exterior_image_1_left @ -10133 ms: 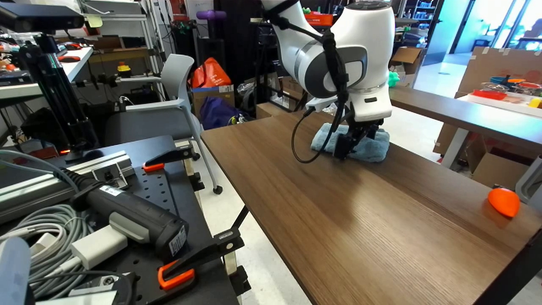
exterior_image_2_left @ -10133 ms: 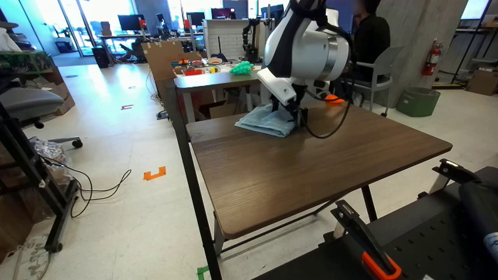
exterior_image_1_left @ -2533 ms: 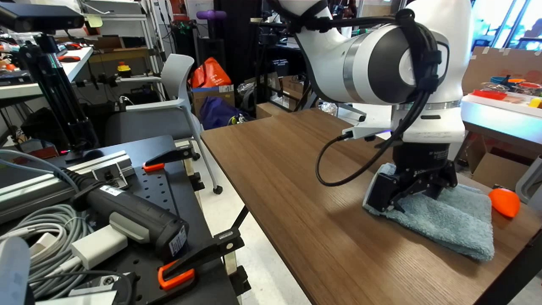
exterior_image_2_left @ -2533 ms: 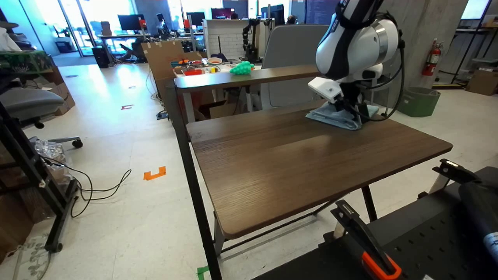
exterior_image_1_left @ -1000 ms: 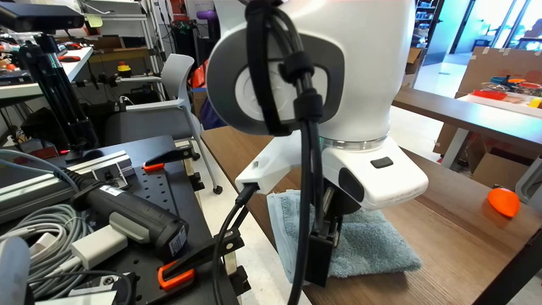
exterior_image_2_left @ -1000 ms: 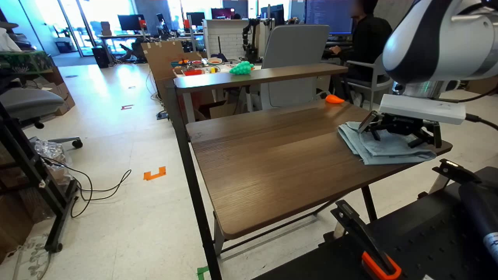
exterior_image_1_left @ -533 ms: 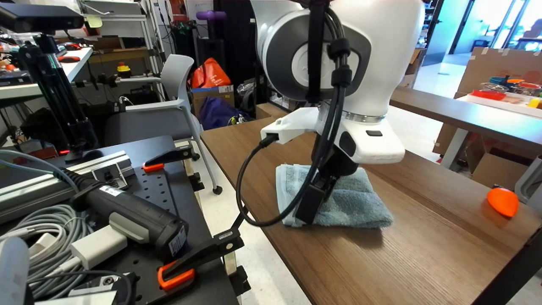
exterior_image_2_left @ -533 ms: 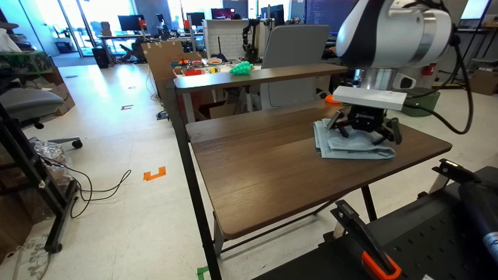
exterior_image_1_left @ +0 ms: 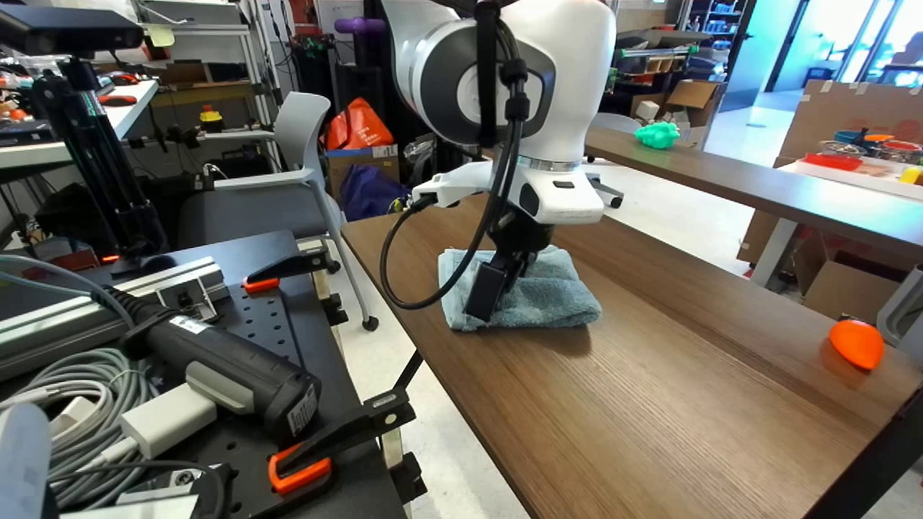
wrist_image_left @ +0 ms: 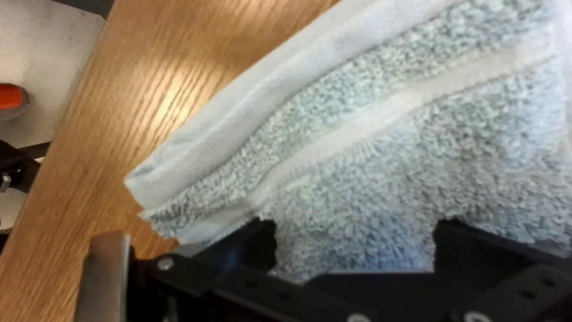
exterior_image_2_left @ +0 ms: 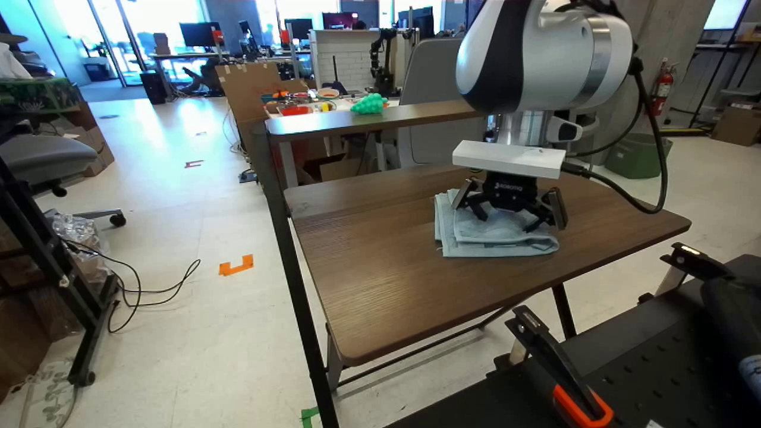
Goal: Use the towel to wipe the table
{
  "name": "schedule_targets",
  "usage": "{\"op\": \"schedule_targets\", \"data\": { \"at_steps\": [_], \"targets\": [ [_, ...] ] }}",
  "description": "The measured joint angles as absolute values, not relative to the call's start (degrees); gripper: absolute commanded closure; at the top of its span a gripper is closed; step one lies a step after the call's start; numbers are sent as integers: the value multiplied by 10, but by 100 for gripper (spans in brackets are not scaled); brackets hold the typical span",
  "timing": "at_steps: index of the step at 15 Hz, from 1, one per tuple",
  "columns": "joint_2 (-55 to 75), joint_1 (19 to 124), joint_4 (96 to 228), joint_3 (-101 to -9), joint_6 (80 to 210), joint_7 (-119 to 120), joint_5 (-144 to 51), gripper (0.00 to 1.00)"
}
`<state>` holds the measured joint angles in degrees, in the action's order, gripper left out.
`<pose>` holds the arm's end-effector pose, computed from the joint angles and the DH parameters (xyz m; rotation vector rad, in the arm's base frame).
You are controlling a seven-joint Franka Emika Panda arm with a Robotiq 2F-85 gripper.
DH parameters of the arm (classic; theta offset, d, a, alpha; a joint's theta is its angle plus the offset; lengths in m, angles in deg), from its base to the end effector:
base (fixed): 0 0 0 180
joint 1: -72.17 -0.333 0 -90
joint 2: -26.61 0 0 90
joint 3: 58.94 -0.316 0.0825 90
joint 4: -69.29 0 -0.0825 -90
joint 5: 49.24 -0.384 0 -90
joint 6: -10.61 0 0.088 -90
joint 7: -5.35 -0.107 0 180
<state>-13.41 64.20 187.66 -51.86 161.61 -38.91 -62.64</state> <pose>0.5589 -0.0011 0.0810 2.7697 -1.4148 -0.1788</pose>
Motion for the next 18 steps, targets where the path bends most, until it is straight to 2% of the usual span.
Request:
{"op": "schedule_targets", "data": {
  "at_steps": [5,8,12,16,18],
  "targets": [
    [-115,628,1934,-537,1723,-378,-628,0],
    [-91,658,1994,-589,1835,-338,-659,0],
    [-32,804,2051,-752,1891,-251,-746,0],
    [29,975,2053,-927,1833,-103,-929,0],
    [48,1029,2053,-967,1804,-57,-971,0]
  ]
}}
